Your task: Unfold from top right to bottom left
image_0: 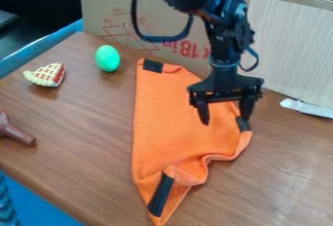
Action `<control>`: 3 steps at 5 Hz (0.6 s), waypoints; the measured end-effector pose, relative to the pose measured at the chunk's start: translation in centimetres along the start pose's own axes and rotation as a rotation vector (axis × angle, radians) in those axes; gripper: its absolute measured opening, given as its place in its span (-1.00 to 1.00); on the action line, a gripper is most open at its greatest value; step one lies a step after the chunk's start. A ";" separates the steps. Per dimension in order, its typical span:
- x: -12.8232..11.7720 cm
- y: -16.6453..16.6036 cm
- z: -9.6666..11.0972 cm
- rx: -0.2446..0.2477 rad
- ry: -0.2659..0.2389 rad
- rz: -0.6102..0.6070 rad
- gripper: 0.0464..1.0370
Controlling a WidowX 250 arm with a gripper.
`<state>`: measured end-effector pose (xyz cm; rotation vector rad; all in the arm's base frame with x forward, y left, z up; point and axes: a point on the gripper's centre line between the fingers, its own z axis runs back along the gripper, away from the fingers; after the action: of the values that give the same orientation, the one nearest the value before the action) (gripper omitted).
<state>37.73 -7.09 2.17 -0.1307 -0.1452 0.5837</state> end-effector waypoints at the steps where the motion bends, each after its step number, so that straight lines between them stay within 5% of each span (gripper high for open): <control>1: 0.3 -0.9 0.2 -0.028 0.002 0.001 0.93; 3: 0.8 -1.9 -0.5 -0.031 0.032 0.008 0.93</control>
<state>39.50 -8.22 2.10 -0.1712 -0.1223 0.5873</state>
